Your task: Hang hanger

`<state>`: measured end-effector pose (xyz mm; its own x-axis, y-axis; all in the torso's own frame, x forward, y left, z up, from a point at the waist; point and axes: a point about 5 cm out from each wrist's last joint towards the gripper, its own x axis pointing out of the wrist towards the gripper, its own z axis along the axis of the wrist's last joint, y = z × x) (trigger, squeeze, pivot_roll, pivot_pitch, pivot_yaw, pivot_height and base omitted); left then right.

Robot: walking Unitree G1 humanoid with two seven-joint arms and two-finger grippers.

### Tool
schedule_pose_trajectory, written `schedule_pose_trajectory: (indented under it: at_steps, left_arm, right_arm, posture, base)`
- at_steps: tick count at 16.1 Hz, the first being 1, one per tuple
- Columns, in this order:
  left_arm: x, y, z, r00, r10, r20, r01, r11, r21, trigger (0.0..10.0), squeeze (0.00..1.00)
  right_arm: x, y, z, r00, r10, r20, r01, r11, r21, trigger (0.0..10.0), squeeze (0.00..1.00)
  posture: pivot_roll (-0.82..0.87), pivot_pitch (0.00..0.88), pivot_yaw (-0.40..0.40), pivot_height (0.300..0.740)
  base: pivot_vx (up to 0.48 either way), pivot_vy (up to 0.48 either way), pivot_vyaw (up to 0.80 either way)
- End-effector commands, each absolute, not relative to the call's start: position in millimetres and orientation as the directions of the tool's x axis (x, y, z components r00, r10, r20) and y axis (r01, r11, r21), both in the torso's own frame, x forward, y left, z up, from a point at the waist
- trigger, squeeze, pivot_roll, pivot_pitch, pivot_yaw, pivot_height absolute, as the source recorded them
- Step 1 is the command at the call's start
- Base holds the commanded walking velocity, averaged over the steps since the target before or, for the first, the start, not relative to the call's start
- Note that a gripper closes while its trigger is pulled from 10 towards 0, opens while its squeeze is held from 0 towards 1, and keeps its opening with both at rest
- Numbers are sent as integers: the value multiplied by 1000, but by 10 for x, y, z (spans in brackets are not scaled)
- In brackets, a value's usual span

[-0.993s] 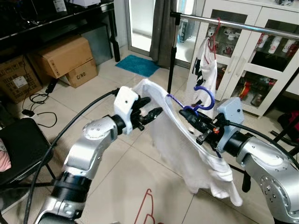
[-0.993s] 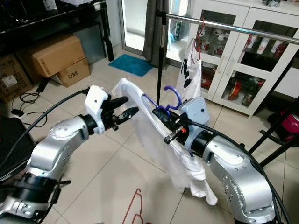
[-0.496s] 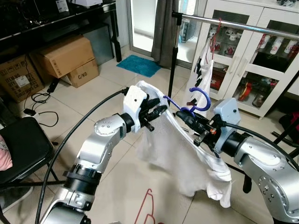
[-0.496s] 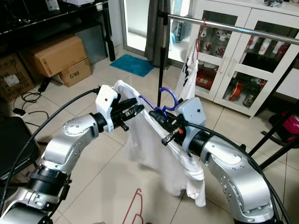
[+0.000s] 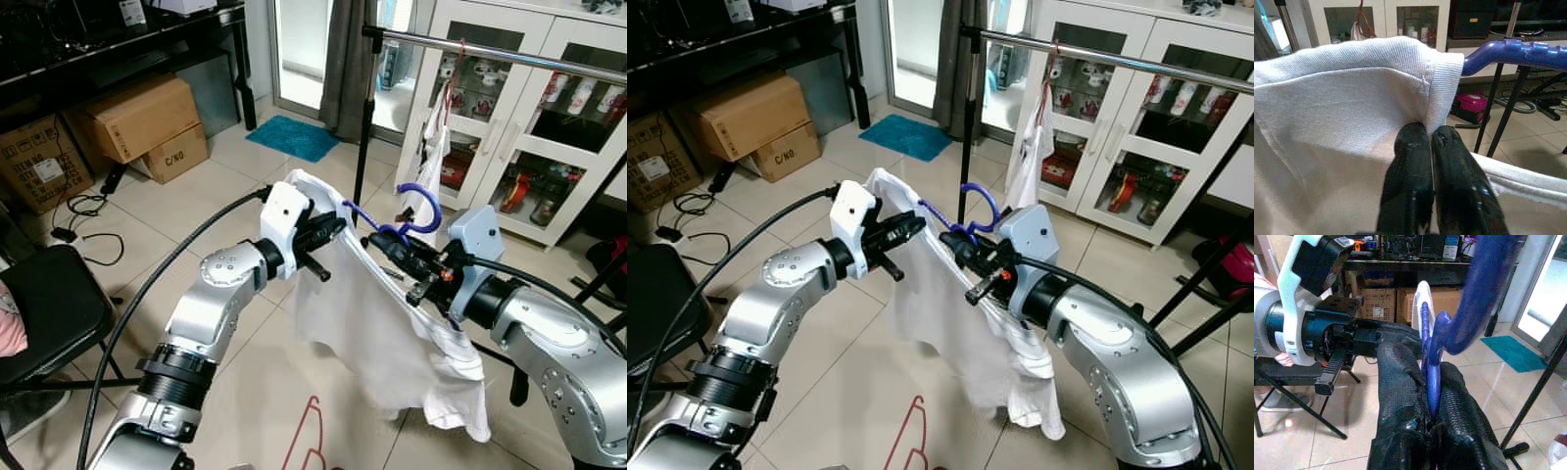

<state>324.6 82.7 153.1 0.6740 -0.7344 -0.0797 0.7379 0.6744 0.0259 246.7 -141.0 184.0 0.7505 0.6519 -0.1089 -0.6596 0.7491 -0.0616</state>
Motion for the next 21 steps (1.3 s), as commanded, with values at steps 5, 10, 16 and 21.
schedule_pose_trajectory:
  at_steps: [5, 10, 16, 21]
  left_arm:
    - [3254, 824, 1585, 665, -744, -61, 746, 664, 45, 0, 0]
    - [3088, 910, 1675, 622, -781, -56, 783, 618, 73, 0, 0]
    - [3407, 1613, 1981, 907, -420, 21, 406, 887, 219, 0, 0]
    - [3618, 2109, 2159, 981, -185, 54, 158, 931, 328, 0, 0]
  right_arm:
    - [2490, -1381, 1915, 745, 660, -92, -666, 742, -73, 0, 0]
    - [2650, -1782, 1605, 883, 365, -296, -410, 906, -107, 0, 0]
    - [2454, -1681, 1644, 754, 607, -253, -639, 766, -67, 0, 0]
    - [2244, -1634, 1709, 622, 763, -175, -770, 636, 39, 0, 0]
  posture:
    - [-107, 0, 14, 740]
    - [-101, 0, 15, 740]
    - [-94, 0, 15, 740]
    - [-99, 0, 32, 740]
  base:
    - [0, 0, 0]
    - [0, 0, 0]
    - [0, 0, 0]
    - [0, 0, 0]
